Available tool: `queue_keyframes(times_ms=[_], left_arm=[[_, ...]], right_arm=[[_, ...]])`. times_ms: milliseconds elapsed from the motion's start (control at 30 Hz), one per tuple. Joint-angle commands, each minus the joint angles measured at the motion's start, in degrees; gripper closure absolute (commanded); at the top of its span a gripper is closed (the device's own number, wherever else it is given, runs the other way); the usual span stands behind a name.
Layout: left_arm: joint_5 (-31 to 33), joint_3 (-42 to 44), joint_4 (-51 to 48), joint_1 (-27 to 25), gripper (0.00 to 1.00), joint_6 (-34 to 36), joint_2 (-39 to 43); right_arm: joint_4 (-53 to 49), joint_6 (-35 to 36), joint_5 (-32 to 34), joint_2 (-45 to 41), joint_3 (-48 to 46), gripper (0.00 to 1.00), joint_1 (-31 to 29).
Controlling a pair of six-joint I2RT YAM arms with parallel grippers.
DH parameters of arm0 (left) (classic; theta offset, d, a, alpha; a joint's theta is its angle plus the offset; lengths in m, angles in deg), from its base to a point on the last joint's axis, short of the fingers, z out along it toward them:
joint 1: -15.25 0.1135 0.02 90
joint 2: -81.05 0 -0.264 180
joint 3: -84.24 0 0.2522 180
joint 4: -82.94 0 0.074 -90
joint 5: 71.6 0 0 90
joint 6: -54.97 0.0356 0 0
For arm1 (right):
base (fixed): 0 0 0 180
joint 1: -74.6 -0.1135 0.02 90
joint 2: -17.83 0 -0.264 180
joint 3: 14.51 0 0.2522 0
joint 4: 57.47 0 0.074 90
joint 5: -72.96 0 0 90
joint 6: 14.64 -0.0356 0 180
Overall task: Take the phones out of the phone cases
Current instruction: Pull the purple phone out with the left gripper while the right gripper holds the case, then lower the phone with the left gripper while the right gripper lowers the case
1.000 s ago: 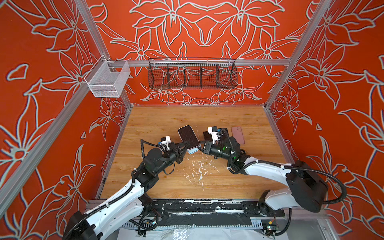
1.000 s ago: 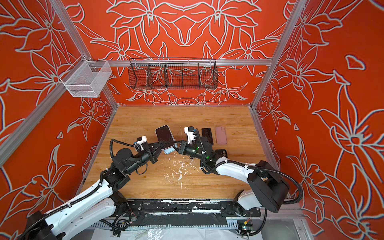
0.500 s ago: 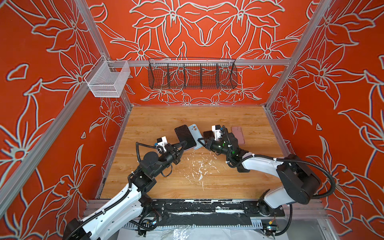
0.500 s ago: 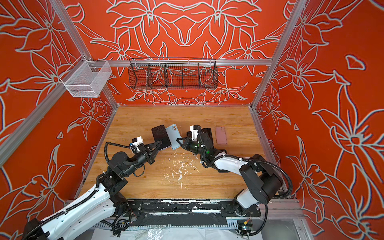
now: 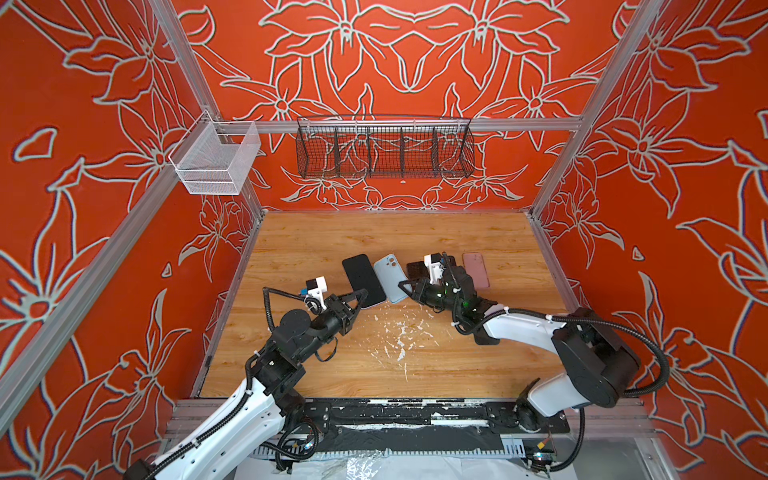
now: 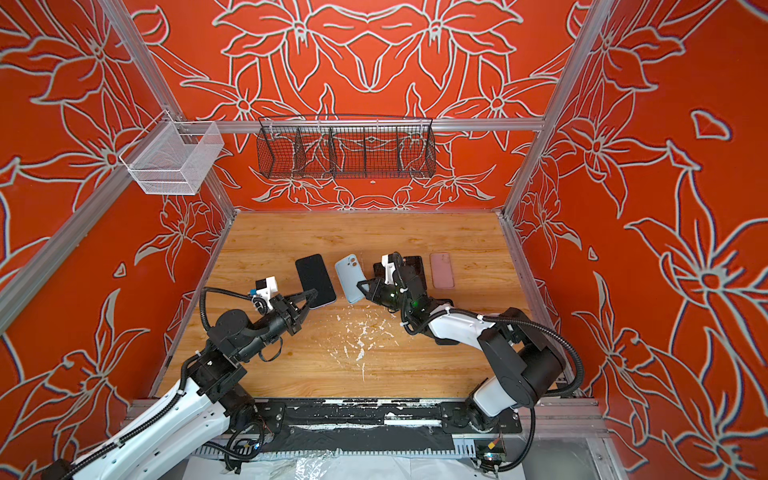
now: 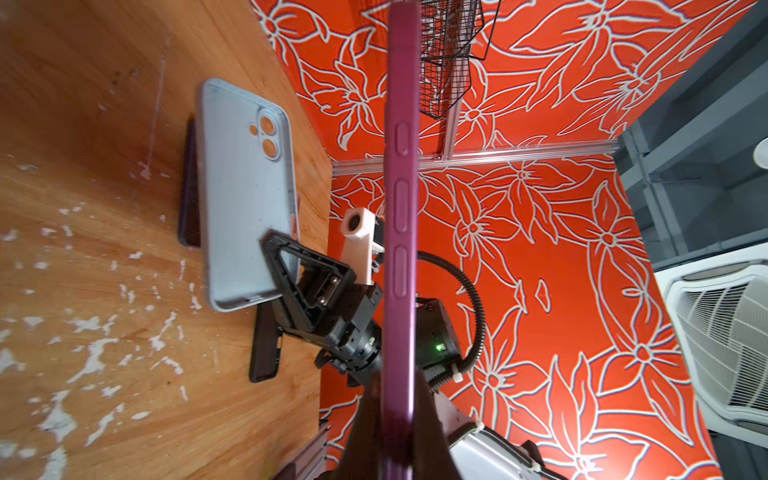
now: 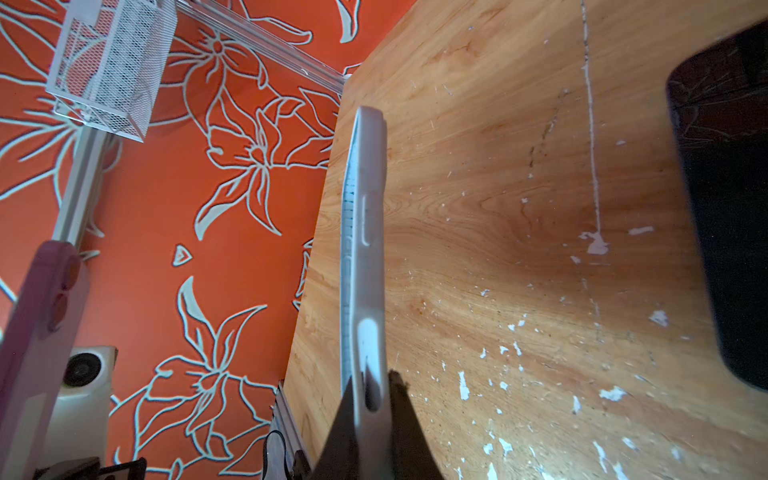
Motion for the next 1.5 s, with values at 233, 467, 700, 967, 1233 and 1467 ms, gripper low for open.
queue_keyframes(times_ms=[233, 467, 700, 967, 1233, 1467], left_arm=[[-6.0, 1.8, -2.3, 8.0, 1.0, 4.6, 1.6], [-11.4, 3.5, 1.3, 11.4, 1.0, 5.7, -2.8], [-13.6, 3.9, 4.6, 12.0, 1.0, 7.6, -7.7], [-14.6, 3.2, 6.0, 12.1, 1.0, 11.9, -12.7], [-17.5, 1.2, 13.0, 12.2, 1.0, 16.1, -21.9], [-18.8, -1.5, 13.4, 12.2, 1.0, 19.2, -25.3]], right_arm=[[-3.6, 1.4, 1.4, -4.4, -1.2, 0.97, 1.5], [-10.3, 1.6, 1.7, -10.7, -4.6, 0.97, 3.1], [-22.0, 2.9, 1.8, -20.3, -8.1, 0.97, 4.9], [-33.7, 2.0, 5.2, -34.3, -15.9, 0.96, 5.5], [-42.9, -0.6, 11.4, -46.4, -23.0, 0.96, 5.7], [-43.2, -5.0, 14.2, -49.8, -28.2, 0.96, 5.7]])
